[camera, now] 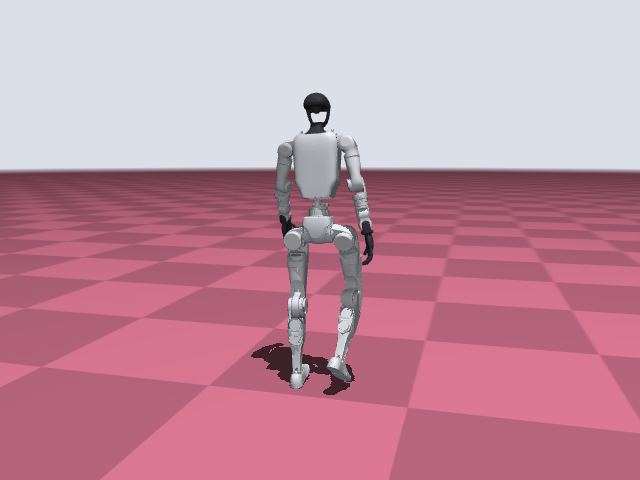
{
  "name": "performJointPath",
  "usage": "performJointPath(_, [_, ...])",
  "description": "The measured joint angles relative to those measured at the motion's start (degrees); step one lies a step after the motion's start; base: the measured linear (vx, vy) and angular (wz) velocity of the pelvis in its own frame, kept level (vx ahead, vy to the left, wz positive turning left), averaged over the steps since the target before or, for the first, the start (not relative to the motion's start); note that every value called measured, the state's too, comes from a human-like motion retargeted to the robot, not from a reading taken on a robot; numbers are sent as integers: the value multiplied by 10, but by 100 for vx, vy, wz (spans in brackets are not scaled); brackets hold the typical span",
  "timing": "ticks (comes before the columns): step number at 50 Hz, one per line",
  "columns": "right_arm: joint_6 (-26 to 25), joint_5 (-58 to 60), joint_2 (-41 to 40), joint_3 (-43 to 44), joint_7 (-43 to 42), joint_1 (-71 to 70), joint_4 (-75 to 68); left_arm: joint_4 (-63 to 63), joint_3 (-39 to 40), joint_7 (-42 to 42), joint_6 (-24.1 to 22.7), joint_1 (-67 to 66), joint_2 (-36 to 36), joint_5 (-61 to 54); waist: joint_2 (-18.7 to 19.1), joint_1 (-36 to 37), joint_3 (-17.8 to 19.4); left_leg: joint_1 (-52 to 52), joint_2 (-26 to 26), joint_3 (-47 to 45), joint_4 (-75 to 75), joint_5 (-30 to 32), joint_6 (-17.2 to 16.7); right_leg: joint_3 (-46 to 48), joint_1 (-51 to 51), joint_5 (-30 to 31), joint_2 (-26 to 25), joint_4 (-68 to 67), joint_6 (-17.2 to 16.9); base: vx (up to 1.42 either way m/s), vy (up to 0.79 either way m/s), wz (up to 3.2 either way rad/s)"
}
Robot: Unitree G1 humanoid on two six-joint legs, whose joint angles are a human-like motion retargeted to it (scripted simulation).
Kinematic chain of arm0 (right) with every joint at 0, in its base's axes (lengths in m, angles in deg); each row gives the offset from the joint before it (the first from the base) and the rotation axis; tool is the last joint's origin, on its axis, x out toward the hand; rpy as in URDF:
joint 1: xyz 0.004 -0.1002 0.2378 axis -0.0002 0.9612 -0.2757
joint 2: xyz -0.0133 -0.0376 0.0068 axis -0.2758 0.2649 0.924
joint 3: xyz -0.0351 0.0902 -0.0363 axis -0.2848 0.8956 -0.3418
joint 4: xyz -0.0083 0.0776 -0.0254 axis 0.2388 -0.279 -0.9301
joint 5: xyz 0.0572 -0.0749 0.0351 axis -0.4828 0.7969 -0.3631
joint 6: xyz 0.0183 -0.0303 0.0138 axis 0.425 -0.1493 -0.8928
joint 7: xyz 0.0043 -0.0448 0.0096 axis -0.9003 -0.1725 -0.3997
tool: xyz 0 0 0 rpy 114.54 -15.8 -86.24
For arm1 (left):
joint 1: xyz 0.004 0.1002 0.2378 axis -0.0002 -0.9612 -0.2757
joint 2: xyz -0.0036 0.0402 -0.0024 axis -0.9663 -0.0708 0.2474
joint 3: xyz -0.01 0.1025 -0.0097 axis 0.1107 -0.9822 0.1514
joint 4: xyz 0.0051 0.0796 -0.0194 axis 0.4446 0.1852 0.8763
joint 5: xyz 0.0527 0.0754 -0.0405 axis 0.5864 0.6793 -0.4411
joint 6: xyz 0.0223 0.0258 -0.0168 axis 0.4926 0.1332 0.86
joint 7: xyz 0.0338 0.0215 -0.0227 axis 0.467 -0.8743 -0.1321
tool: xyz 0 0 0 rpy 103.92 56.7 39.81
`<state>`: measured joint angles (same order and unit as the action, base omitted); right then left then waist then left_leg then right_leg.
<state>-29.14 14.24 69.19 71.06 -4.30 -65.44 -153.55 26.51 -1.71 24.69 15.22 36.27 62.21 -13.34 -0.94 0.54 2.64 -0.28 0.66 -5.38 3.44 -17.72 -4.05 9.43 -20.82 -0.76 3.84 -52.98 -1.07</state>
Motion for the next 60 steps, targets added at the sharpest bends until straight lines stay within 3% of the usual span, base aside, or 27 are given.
performJointPath(2, [2,-5,4,-6,15,33,-8,-51,-11,2,-18,50,-13,-16,6,-39,-1,27,-4,23,-11,-5,-8,16,-19,-8,6,101,-4,83,-2,127])
performJointPath(5, [-6,-8,10,-13,28,64,-27,-120,-31,8,-41,115,-33,-50,-2,-91,7,76,-23,59,-23,-15,-16,44,1,30,33,337,-18,87,-11,130])
performJointPath(8, [-33,10,4,-9,32,62,-53,-164,-30,27,-45,157,-47,-78,-24,-125,33,149,-38,92,-31,-29,-21,58,39,47,55,537,-66,95,-24,92])
performJointPath(10, [-42,21,-3,-5,39,48,-70,-181,-20,27,-46,159,-48,-88,-27,-128,40,186,-32,100,-33,-28,-22,41,42,39,48,580,-86,95,-29,12])
performJointPath(15, [-42,-25,-6,0,23,-18,-78,-177,2,1,-35,47,-22,-124,-40,-85,36,237,-47,81,26,89,12,12,113,75,38,580,-58,101,-31,-63])
performJointPath(17, [-34,-53,-5,-5,4,-53,-68,-149,-2,-19,-20,-29,-11,-113,-65,-65,36,203,-70,47,137,143,40,-10,151,45,57,563,-64,105,-29,-76])
performJointPath(19, [-21,-78,-1,-7,-20,-92,-53,-110,-12,-47,-3,-107,1,-95,-80,-55,12,86,-81,8,322,157,62,-28,158,18,73,544,-65,95,-22,-28])
performJointPath(22, [-8,-100,13,6,-59,-168,-26,-33,-28,-77,23,-206,13,-70,-83,-32,-15,-94,-78,-26,523,83,88,-42,155,-14,73,526,-57,89,-15,-39])
performJointPath(24, [-6,-104,22,16,-74,-224,-7,22,-34,-90,41,-262,18,-44,-91,0,-13,-163,-75,-52,549,42,103,-59,172,-33,70,522,-57,90,-12,-93])
performJointPath(27, [-2,-112,34,21,-87,-304,28,89,-37,-99,57,-341,18,-19,-110,58,-4,-218,-68,-95,466,25,115,-95,202,-53,73,521,-64,90,-6,-128])
performJointPath(29, [4,-118,45,23,-96,-351,55,113,-33,-90,58,-389,14,-34,-114,99,5,-221,-62,-115,333,39,107,-121,224,-60,69,522,-70,92,3,-150])
performJointPath(33, [29,-124,65,28,-105,-414,107,131,-7,-70,42,-463,14,-92,-77,165,28,-180,-8,-156,36,86,55,-167,299,-77,24,526,-82,99,16,-136])
performJointPath(35, [45,-130,70,23,-95,-422,123,136,2,-79,31,-484,19,-100,-59,177,32,-173,12,-168,-47,70,26,-180,339,-80,10,526,-92,104,27,-72])
performJointPath(37, [49,-136,69,16,-80,-408,126,139,-5,-90,29,-485,24,-98,-56,176,27,-163,9,-153,-81,71,24,-186,367,-67,11,516,-93,104,30,-22])
performJointPath(40, [37,-133,59,14,-49,-350,118,140,-30,-102,34,-452,29,-87,-53,156,16,-126,0,-143,-78,114,40,-179,396,-1,8,474,-76,107,33,36])
performJointPath(42, [36,-120,46,9,-17,-287,103,140,-43,-115,24,-407,30,-67,-41,139,11,-88,3,-129,-59,107,45,-158,385,78,-6,384,-62,109,33,62])
performJointPath(45, [28,-85,24,8,24,-186,74,134,-43,-113,15,-304,25,-20,-28,110,-16,-69,9,-92,-25,64,45,-101,254,149,-19,137,-60,99,28,78])
performJointPath(47, [12,-68,13,14,32,-127,50,121,-24,-87,26,-215,21,3,-21,86,-25,-60,7,-70,-11,41,33,-61,158,105,-9,15,-35,91,21,101])
performJointPath(50, [-7,-43,2,18,46,-49,12,87,3,-49,36,-79,16,12,-4,41,-25,-31,2,-36,-4,16,11,-19,50,29,1,-49,-5,88,16,121])
performJointPath(53, [-9,-32,-1,8,58,17,-21,30,10,-22,17,33,9,-13,15,-17,-23,8,-2,2,-14,1,-6,10,-14,-4,5,26,-4,86,7,141])
performJointPath(56, [-9,-39,0,-3,65,61,-43,-33,7,-5,-16,126,-5,-62,18,-82,-14,54,-13,42,-26,-10,-19,44,-21,9,27,223,-12,88,-5,153])
performJointPath(58, [-18,-46,0,-4,65,77,-53,-71,7,3,-32,173,-15,-102,5,-123,-1,97,-29,71,-32,-18,-26,63,7,33,48,398,-29,96,-19,144])
performJointPath(60, [-33,-37,-4,1,70,81,-58,-96,14,9,-37,207,-25,-126,-14,-151,18,152,-36,94,-40,-26,-31,75,35,30,59,532,-67,102,-28,93])
